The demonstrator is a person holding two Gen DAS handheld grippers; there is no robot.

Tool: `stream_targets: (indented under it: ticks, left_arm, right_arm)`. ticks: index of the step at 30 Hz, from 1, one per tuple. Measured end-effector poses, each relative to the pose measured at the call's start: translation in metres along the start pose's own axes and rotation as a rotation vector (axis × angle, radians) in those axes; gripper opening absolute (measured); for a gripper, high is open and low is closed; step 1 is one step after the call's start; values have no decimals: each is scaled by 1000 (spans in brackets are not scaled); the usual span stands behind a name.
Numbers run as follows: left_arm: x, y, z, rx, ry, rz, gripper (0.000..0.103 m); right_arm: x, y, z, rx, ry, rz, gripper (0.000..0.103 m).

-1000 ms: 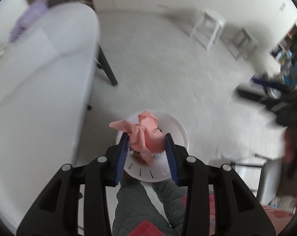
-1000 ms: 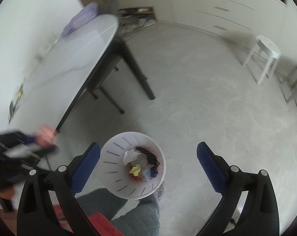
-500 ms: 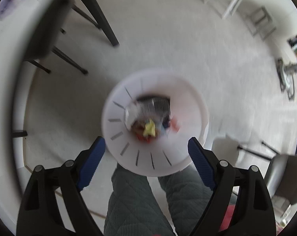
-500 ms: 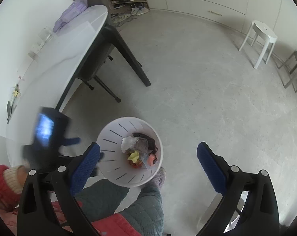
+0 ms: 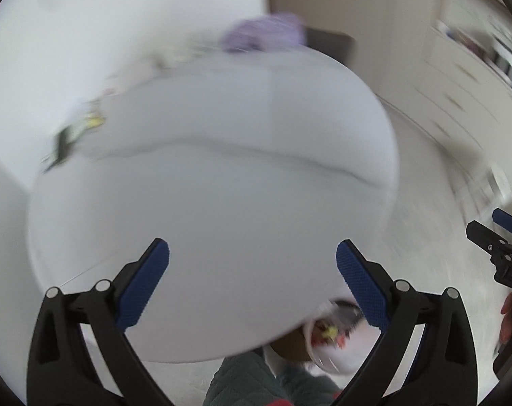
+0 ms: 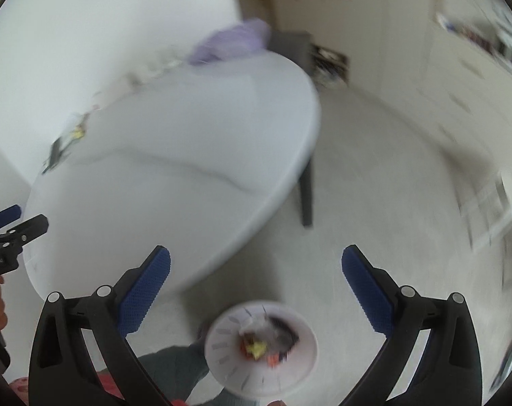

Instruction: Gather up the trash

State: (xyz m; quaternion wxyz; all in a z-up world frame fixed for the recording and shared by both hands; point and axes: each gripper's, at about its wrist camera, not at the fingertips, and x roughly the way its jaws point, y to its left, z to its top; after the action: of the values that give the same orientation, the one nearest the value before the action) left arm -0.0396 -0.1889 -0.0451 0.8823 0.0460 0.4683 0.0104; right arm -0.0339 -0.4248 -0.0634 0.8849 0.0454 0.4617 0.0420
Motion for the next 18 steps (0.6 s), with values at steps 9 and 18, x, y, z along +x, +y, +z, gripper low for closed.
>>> stream_targets:
  ticks: [9, 18]
  left_arm:
    - [-9, 58, 15, -82, -30, 19, 95]
    - [-14, 119, 64, 2, -123, -41, 95]
  right_arm:
    - [10, 108, 40, -113, -42, 92, 101]
    - [-9, 169, 63, -29, -116, -14, 101]
